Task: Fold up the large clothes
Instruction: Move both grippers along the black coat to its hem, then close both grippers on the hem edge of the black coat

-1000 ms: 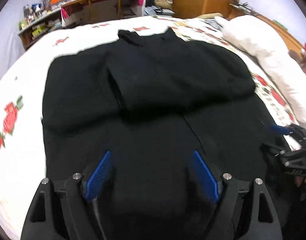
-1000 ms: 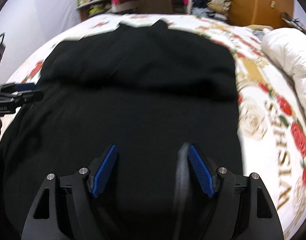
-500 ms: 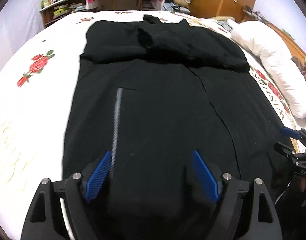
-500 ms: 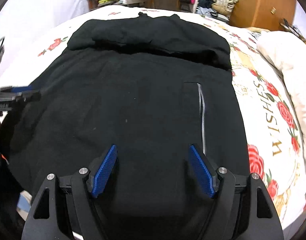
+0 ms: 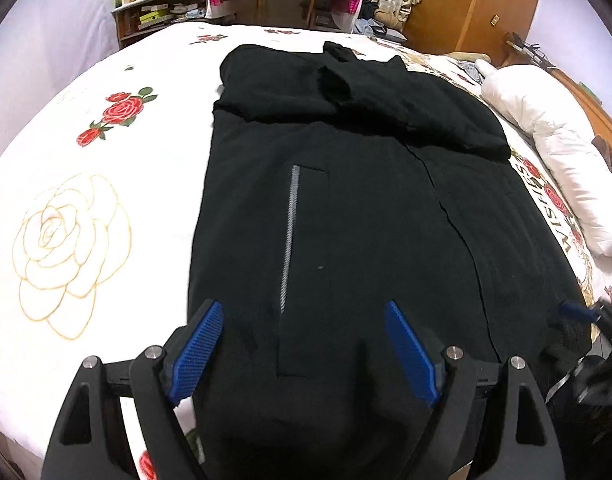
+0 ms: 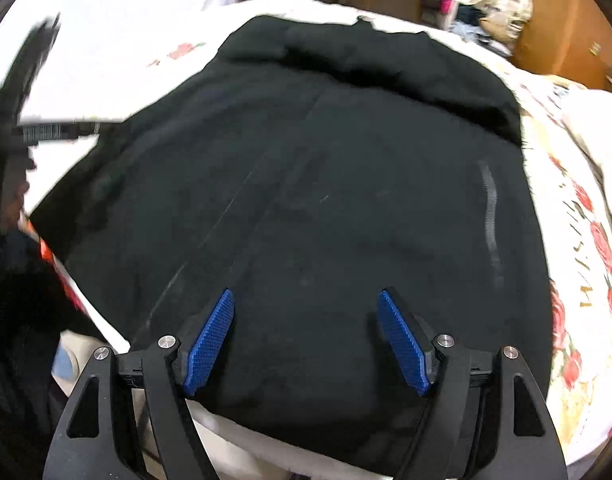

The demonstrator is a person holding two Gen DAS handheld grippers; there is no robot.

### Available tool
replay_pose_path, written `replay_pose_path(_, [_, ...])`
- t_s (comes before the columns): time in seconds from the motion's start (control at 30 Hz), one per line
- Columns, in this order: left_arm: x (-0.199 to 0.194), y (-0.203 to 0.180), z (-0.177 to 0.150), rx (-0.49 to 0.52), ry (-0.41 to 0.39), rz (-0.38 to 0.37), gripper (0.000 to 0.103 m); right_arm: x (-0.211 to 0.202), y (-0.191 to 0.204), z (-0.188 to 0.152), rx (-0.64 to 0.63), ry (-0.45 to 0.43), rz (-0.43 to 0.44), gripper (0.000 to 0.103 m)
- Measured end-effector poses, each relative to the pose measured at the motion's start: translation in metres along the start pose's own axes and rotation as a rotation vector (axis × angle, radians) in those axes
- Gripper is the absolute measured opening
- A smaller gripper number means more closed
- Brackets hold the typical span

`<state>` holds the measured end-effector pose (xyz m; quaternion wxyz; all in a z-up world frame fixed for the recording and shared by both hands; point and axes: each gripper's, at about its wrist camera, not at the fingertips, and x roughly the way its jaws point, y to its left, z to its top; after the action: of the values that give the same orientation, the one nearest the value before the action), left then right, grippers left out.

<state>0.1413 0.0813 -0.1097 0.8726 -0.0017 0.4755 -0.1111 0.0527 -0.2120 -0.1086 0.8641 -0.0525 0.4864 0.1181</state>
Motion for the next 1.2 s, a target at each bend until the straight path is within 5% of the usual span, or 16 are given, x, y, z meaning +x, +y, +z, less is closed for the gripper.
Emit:
replay_pose_path(0.27, [-0.008, 0.022, -0.006, -0.044, 0.022, 0.007, 0.085, -0.040, -0.082, -0.009, 0.207, -0.049, -0.197, 0.076])
replay_pose_path(0.53, [-0.006, 0.041, -0.021, -0.085, 0.067, 0.016, 0.085, -0.060, -0.145, -0.030, 0.443, -0.074, -0.237, 0.078])
replay_pose_path(1.2, [0.020, 0.046, -0.044, -0.065, 0.206, 0.057, 0.085, -0.030, -0.173, -0.055, 0.493, 0.067, -0.093, 0.079])
